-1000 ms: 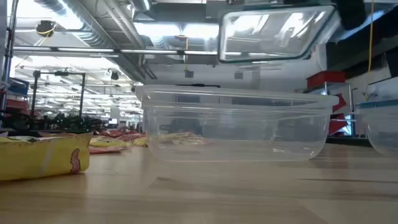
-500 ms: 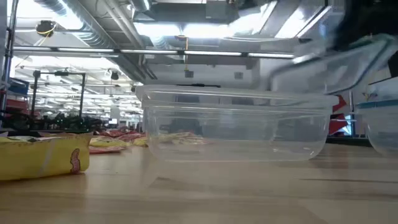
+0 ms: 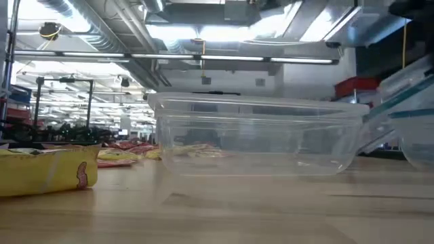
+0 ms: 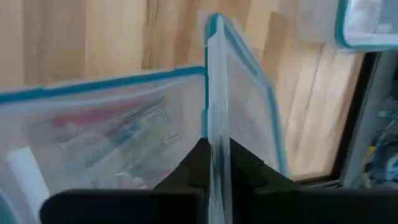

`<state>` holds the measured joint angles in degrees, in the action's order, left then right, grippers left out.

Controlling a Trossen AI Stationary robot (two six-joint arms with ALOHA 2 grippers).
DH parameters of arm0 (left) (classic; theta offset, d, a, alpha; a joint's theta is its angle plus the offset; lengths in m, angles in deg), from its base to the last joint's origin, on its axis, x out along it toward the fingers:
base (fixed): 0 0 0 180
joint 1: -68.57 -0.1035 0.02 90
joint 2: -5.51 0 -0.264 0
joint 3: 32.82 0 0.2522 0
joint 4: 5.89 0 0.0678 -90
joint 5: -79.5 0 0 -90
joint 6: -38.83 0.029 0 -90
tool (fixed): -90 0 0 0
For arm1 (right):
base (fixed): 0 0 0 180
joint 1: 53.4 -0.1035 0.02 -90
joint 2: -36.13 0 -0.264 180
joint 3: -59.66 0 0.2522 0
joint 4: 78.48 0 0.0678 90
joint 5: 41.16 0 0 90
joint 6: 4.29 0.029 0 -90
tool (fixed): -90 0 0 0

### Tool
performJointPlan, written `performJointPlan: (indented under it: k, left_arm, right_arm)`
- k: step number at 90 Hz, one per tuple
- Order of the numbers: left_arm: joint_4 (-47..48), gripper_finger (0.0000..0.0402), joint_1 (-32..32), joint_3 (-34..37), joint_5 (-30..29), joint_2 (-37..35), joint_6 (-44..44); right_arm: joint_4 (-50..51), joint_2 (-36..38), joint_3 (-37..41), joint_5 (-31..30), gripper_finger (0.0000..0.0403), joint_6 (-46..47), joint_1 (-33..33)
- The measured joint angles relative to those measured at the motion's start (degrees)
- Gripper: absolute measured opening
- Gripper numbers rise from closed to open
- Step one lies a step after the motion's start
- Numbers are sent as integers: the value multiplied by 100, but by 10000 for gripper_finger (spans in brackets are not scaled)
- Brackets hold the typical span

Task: Sort candy
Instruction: Open the top rectangular transparent food container

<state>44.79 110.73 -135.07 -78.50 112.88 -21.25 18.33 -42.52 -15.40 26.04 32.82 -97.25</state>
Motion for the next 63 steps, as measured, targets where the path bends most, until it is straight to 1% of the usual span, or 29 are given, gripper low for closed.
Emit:
performJointPlan:
  k: [16, 30, 41, 52, 63]
  left_arm:
    - [7, 0, -1, 0, 18, 0, 0]
    - [17, 0, 0, 0, 336, 0, 1]
    - [94, 0, 14, 0, 889, 0, -20]
    - [367, 0, 77, -1, 1465, -4, -337]
    - [854, 0, 165, -2, 2109, -16, -794]
  right_arm:
    - [-110, 0, 2, -81, 31, 3, 0]
    - [-238, 0, 4, -105, 36, -132, 0]
    - [-263, 0, 4, -112, 37, -154, 0]
    - [-267, 0, 7, -250, 38, -156, 0]
    - [-464, 0, 7, -355, 58, -248, 0]
